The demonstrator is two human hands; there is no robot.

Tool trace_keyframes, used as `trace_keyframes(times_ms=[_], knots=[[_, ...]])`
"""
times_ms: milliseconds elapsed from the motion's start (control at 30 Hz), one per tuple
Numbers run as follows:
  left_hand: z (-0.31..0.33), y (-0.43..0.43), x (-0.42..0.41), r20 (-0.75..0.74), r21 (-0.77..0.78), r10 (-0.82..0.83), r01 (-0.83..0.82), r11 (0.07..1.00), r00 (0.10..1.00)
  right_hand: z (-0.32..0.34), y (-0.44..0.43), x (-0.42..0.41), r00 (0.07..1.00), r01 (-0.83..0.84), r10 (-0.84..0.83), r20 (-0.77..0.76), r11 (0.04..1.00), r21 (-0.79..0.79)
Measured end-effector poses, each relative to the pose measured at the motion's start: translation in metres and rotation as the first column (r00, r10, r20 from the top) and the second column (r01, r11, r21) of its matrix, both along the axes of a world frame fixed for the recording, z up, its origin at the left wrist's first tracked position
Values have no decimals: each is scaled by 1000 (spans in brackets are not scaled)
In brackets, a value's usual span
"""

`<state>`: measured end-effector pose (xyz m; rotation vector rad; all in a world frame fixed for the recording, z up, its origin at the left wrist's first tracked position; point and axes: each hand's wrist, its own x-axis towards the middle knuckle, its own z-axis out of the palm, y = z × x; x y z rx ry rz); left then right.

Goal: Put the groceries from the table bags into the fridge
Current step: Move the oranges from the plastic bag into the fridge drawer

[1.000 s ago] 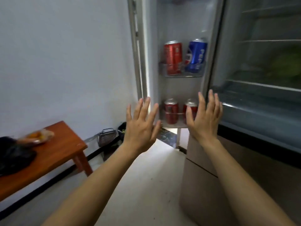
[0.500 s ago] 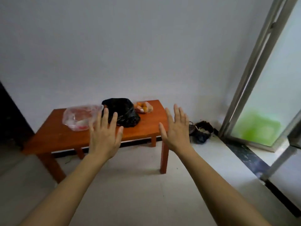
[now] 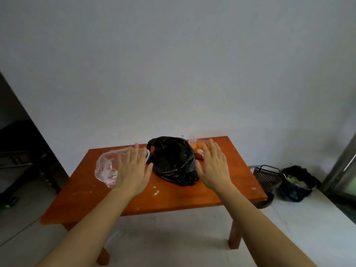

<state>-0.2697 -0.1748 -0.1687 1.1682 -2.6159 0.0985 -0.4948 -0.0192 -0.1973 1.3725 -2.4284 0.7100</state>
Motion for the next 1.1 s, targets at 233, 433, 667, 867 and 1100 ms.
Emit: trace_keyframes(times_ms=[233, 433, 667, 867, 1100], knots=[[-2, -85, -90, 92, 9, -93, 93, 996, 991, 0, -73, -101, 985, 129, -137, 108, 988, 82], [-28, -168, -185, 103, 47, -264, 260, 964, 959, -15, -122, -158, 962, 216, -240, 131, 961, 172], [-49, -238, -311, 144, 179, -558, 533, 827, 817, -27, -153, -213, 886, 391, -432, 167, 891, 232], [-83, -269, -390, 141, 303, -708, 651, 696, 692, -52, -177, -249, 839, 426, -488, 242, 865, 265], [-144, -288, -470, 68, 473, -765, 654, 590, 641, -116, -227, -305, 838, 196, -335, 430, 921, 336]])
